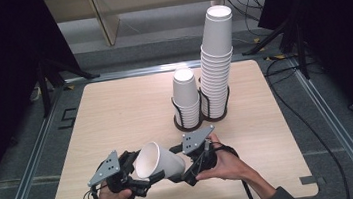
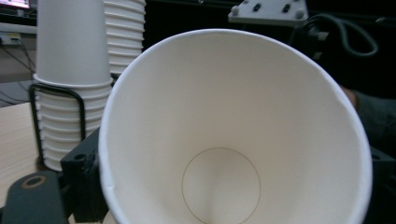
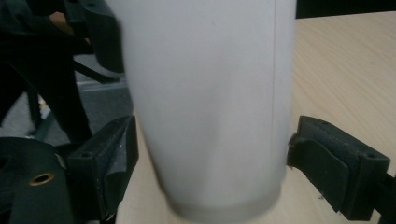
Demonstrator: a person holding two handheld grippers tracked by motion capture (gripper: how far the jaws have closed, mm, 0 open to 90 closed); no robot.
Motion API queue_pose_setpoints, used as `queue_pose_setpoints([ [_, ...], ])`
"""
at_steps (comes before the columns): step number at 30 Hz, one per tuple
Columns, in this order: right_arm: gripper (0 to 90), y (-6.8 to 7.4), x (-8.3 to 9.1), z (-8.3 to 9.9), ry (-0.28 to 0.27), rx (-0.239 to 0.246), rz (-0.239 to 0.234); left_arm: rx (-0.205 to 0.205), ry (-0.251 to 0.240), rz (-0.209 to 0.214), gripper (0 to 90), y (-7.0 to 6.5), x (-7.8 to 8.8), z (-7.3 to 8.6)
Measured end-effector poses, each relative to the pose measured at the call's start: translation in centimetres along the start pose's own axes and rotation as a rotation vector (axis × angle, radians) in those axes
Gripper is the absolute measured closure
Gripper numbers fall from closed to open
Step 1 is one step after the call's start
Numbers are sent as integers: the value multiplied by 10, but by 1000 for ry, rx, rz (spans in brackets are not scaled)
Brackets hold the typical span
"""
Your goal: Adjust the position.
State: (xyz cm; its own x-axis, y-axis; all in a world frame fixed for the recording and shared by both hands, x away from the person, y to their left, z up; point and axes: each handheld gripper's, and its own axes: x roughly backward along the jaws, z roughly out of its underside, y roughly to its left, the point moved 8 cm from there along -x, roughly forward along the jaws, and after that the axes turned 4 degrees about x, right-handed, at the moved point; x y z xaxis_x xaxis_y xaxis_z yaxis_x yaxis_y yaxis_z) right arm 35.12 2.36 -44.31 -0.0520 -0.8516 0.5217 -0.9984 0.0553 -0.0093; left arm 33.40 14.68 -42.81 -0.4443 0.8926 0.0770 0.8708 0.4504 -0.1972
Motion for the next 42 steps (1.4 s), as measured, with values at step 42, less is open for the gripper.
queue_pose_setpoints([
  [42,212,5,-26,3,-59,-37,25,66,-23,-52,141,0,-5,-1],
])
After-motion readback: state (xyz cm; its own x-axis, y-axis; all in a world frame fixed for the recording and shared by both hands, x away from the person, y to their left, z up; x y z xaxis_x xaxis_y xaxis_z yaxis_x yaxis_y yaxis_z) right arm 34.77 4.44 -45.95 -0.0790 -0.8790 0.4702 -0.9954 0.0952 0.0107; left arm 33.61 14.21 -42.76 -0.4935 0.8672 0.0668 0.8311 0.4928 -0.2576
